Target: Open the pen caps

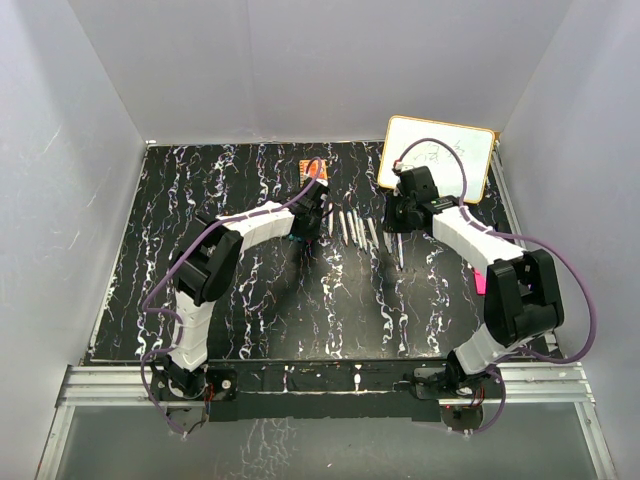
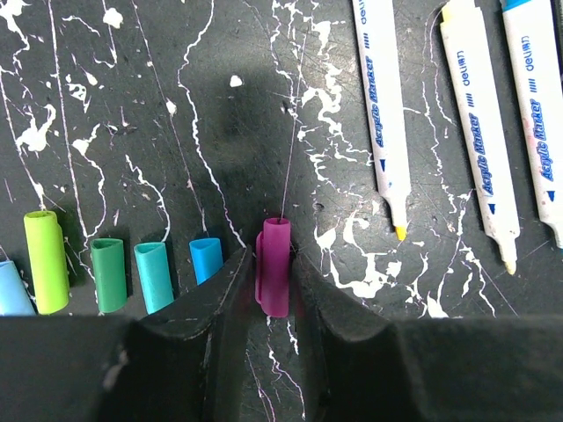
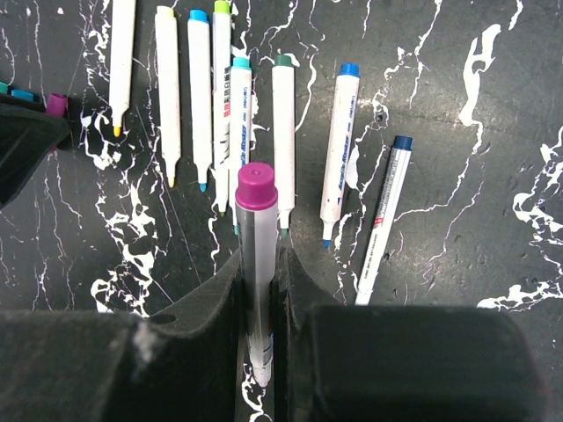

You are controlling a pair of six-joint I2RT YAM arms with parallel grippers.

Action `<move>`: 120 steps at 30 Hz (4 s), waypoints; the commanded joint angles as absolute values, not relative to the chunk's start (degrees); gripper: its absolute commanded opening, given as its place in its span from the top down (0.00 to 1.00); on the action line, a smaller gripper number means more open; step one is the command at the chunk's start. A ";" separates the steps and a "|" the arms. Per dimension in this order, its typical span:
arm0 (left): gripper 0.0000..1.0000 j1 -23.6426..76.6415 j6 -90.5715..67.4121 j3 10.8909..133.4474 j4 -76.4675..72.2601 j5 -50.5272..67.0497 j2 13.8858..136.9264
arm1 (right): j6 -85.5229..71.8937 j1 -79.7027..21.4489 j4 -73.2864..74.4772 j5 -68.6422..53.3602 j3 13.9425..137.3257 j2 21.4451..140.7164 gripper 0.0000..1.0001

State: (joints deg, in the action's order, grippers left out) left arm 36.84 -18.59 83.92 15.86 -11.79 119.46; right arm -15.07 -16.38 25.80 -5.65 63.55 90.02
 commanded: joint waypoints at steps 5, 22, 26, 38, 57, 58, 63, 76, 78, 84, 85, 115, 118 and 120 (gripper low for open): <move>0.74 36.47 -18.98 84.30 17.25 -12.02 118.10 | -14.42 -16.27 25.53 -4.57 65.28 91.21 1.00; 0.68 36.49 -18.11 87.71 18.98 -10.14 109.50 | -14.88 -15.48 32.79 6.99 67.42 93.63 1.00; 0.67 36.47 -17.85 87.03 18.65 -9.46 104.87 | -14.89 -13.06 33.75 8.92 67.34 93.93 1.00; 0.63 36.44 -18.22 78.36 14.70 -8.99 91.39 | -14.47 -10.21 34.01 10.42 68.89 99.37 1.00; 0.63 36.47 -20.04 72.01 12.50 -9.31 87.73 | -14.31 -10.08 32.88 8.81 69.39 104.73 1.00; 0.63 36.47 -20.04 71.94 12.55 -9.40 87.67 | -14.32 -10.08 32.89 8.86 69.43 104.90 1.00; 0.62 36.52 -20.03 71.63 12.55 -9.78 87.32 | -14.39 -10.10 32.75 8.37 69.77 105.76 1.00; 0.62 36.43 -20.13 71.37 12.48 -9.99 87.45 | -14.74 -10.10 32.64 7.49 68.83 105.56 0.80; 0.62 36.41 -20.13 71.29 12.57 -10.13 87.45 | -14.85 -10.03 32.50 7.39 68.73 105.56 0.79; 0.62 36.41 -20.13 71.28 12.57 -10.27 87.45 | -14.94 -10.11 32.36 7.02 68.66 105.78 0.78; 0.62 36.39 -20.13 71.26 12.57 -10.27 87.44 | -14.86 -10.10 32.36 7.03 68.64 105.66 0.78; 0.45 36.39 -20.13 71.01 13.30 -11.38 85.32 | -15.75 -10.07 29.53 1.67 73.64 85.60 0.60; 0.25 36.39 -20.33 69.14 11.63 -11.84 82.97 | -15.84 -10.09 21.37 -1.22 68.74 80.47 0.39; 0.02 36.39 -20.78 67.97 10.61 -12.93 80.30 | -17.09 -10.11 16.61 -1.34 65.80 77.55 0.08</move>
